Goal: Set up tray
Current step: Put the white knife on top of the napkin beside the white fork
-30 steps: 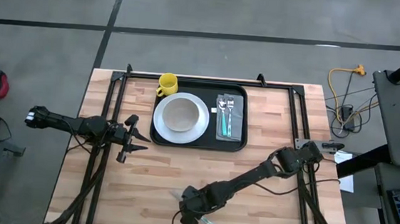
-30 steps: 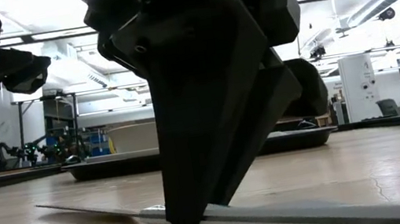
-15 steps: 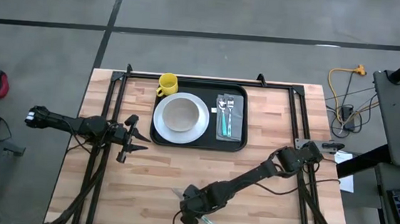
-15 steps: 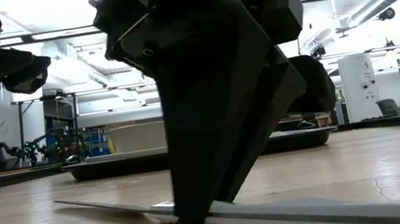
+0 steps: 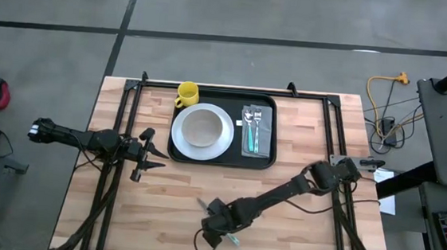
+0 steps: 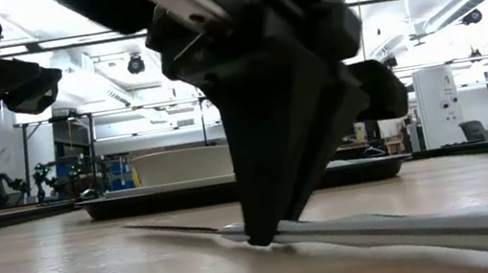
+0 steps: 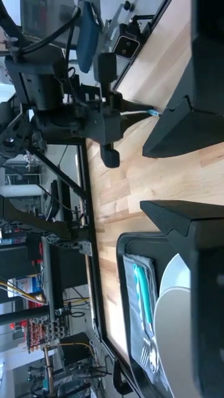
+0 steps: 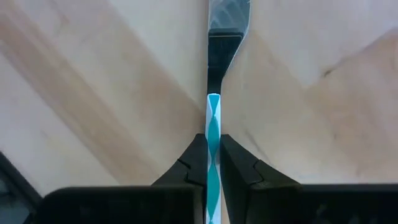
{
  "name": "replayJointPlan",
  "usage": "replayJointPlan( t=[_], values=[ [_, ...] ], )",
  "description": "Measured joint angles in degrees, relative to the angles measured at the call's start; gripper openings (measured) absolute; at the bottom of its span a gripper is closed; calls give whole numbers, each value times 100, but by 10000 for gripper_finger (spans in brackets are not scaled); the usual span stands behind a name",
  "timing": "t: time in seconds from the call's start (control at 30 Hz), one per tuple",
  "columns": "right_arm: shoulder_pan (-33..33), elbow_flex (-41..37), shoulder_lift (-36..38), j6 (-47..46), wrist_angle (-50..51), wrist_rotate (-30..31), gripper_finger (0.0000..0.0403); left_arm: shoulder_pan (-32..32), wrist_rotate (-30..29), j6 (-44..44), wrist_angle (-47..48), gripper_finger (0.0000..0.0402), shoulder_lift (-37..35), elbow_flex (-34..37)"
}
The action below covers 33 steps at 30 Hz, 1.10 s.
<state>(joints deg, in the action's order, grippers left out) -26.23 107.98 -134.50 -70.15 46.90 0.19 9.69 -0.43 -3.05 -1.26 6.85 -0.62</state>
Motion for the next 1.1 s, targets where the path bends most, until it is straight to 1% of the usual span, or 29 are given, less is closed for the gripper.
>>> replayJointPlan(
  t=[0.23, 0.37, 0.63, 0.97, 1.1],
  values=[
    [286, 2, 37, 223, 4, -20, 13, -1, 0, 0, 1, 102, 0, 0],
    [402, 9, 192, 373, 126, 32, 13, -2, 1, 0, 2, 102, 0, 0],
    [401, 20, 610, 337, 869, 592, 13, -2, 0, 0, 0, 102, 0, 0],
    [494, -25, 836, 284, 1399, 813, 13, -2, 0, 0, 0, 102, -2, 0],
    [548, -199, 966, 295, 1446, 907, 13, -1, 2, 0, 2, 102, -2, -2]
  ],
)
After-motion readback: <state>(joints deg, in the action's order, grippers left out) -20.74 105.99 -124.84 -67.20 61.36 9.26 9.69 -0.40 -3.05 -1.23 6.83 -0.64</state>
